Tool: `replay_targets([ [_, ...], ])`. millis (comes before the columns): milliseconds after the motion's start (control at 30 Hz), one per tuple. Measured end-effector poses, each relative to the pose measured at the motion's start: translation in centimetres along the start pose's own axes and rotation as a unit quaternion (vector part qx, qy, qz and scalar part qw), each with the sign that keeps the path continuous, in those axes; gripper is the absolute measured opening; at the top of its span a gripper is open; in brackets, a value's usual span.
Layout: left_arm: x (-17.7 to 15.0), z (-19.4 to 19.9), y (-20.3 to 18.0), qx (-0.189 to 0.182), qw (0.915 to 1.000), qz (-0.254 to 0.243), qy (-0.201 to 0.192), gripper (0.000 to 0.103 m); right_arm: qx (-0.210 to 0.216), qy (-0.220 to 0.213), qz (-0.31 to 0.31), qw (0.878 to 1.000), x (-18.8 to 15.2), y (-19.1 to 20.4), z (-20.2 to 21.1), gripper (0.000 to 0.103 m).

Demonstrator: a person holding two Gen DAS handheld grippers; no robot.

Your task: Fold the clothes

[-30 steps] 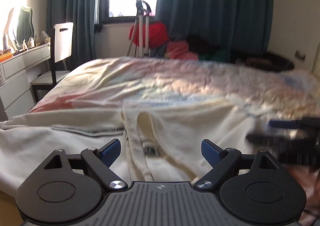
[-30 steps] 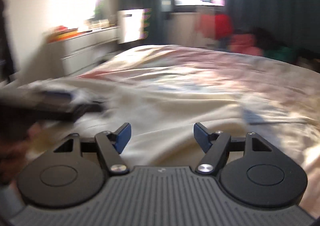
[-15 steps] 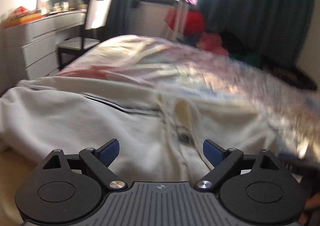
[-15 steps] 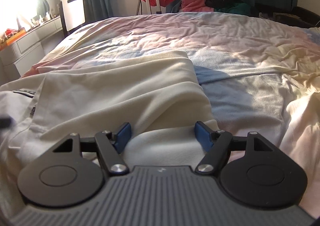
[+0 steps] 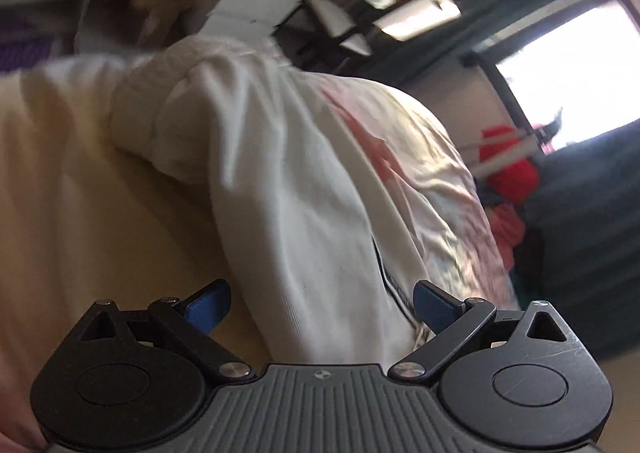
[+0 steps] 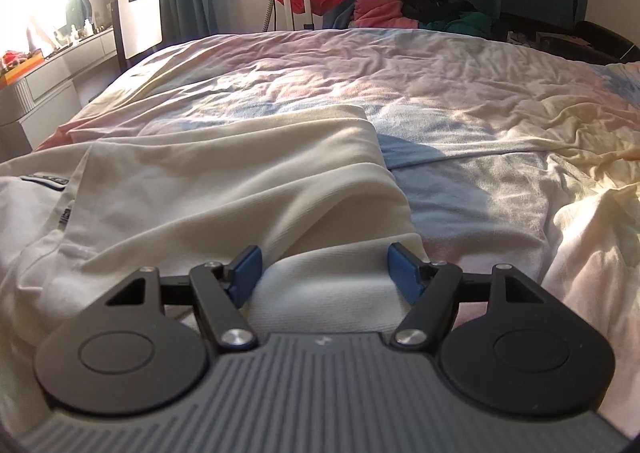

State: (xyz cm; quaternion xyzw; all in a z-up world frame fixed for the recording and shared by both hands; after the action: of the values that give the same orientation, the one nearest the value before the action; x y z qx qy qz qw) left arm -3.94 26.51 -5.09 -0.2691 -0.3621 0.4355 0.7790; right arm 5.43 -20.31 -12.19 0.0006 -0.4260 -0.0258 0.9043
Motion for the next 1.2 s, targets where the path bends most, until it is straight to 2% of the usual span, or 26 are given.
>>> replay_targets([
  [100,2.2,-1.5,1.4,0.009,0.9987,0.049,-0.011,0.093,-0.002,0.000,0.001,1.000,0.0,0.1,-0.1,0.071],
  [200,5.1,-1.9,3.1,0.029,0.9947,0.079,-0.060,0.091,-0.010,0.002,0.003,1.000,0.1,0.3,-0.1,0.071],
  [267,6.9,-1.7,4.6,0.036,0.9890,0.108,-0.095,0.090,-0.019,0.006,0.004,1.000,0.2,0.5,0.0,0.071],
  [367,7.9,-2.2,7.0,0.027,0.9817,0.158,-0.103,0.082,-0.024,-0.013,0.004,1.000,0.7,1.1,1.2,0.072],
  [433,8.3,-2.1,7.8,0.022,0.9801,0.166,-0.107,0.079,-0.011,-0.029,0.009,0.999,1.1,1.7,2.2,0.072],
  [467,8.5,-2.1,7.9,0.020,0.9802,0.164,-0.110,0.074,-0.005,-0.037,0.014,0.999,1.2,2.1,2.7,0.072],
  [533,8.6,-1.8,7.5,0.030,0.9822,0.141,-0.120,0.066,0.010,-0.048,0.031,0.998,1.1,3.2,3.4,0.072],
  [567,8.7,-1.6,7.3,0.034,0.9833,0.128,-0.125,0.059,0.017,-0.046,0.043,0.998,0.9,3.8,3.4,0.072],
  [667,8.8,-0.5,6.8,0.037,0.9851,0.094,-0.139,0.045,0.030,0.005,0.086,0.996,-1.1,5.8,1.5,0.072],
  [700,8.7,-0.6,6.1,0.040,0.9856,0.080,-0.143,0.040,0.027,0.004,0.095,0.995,-1.5,6.1,1.1,0.072],
  [767,8.3,-0.6,4.6,0.046,0.9853,0.052,-0.156,0.035,0.023,0.001,0.105,0.994,-1.7,6.5,0.7,0.073],
  [867,7.4,0.2,1.0,0.069,0.9789,-0.037,-0.189,0.032,0.025,0.003,0.085,0.996,-1.2,5.8,1.0,0.071],
  [1000,4.5,1.8,-5.6,0.080,0.9519,-0.174,-0.240,0.031,0.029,0.009,0.043,0.999,-0.4,4.3,1.4,0.072],
  [1133,0.4,2.6,-12.9,0.055,0.9191,-0.268,-0.283,0.030,0.039,-0.009,-0.026,0.999,0.8,1.6,2.5,0.072],
  [1200,-2.5,3.1,-16.6,0.034,0.9057,-0.298,-0.300,0.029,0.028,-0.022,-0.044,0.998,1.5,0.3,2.7,0.072],
])
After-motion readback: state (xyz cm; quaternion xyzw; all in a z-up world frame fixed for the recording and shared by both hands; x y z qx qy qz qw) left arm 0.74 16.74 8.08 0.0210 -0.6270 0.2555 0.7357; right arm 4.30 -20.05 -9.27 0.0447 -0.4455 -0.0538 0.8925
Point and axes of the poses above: each gripper's, at about its wrist camera, not at the fingertips, and z roughly against the way its jaws point, y to its left, x to its top, the point moved 5 cm from there along -z, roughly the way its jaws point, and after that the axes turned 5 degrees about -x, right-handed, at the moved point
